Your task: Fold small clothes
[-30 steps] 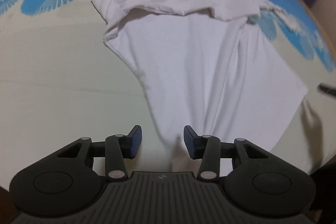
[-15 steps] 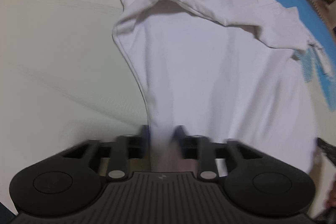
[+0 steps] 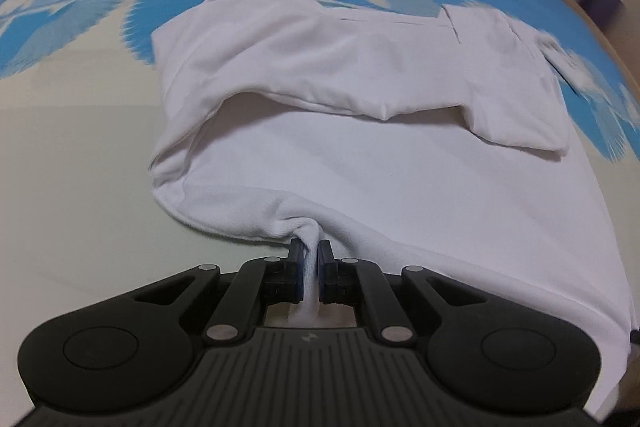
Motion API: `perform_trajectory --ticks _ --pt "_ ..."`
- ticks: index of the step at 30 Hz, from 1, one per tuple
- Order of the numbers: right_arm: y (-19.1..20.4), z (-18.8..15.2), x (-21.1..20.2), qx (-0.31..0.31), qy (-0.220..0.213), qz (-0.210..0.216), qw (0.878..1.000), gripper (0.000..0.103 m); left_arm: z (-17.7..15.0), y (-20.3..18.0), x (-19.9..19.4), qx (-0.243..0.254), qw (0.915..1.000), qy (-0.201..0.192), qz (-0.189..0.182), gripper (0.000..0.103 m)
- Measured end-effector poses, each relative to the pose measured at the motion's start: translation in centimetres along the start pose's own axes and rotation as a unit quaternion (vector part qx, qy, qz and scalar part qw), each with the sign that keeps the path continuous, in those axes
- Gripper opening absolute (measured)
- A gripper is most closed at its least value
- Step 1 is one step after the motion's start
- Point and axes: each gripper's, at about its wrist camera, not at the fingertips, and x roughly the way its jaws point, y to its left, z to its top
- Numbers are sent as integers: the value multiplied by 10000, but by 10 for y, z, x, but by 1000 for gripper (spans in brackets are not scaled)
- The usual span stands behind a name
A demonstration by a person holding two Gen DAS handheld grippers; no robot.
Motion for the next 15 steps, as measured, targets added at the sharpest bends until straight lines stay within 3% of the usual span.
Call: perform_trajectory --ticks 4,7,8,9,11,15 --pt "-3 -23 -7 -66 189 -136 9997 4 -10 -6 4 560 9979 284 139 7" --pt "0 -24 -13 53 -28 350 9994 7 -16 25 1 378 9970 583 351 7" --pt "0 -20 -15 186 -109 490 9986 12 -18 38 -3 275 9969 625 400 7" --pt "0 -15 -17 289 -230 531 9979 24 -19 49 -6 212 9966 651 457 7" --pt "1 -4 -24 398 -510 454 9969 37 -21 66 -15 42 9968 640 476 9" --pt "4 21 -39 441 -928 574 9931 38 -18 75 -40 -47 9993 276 264 12"
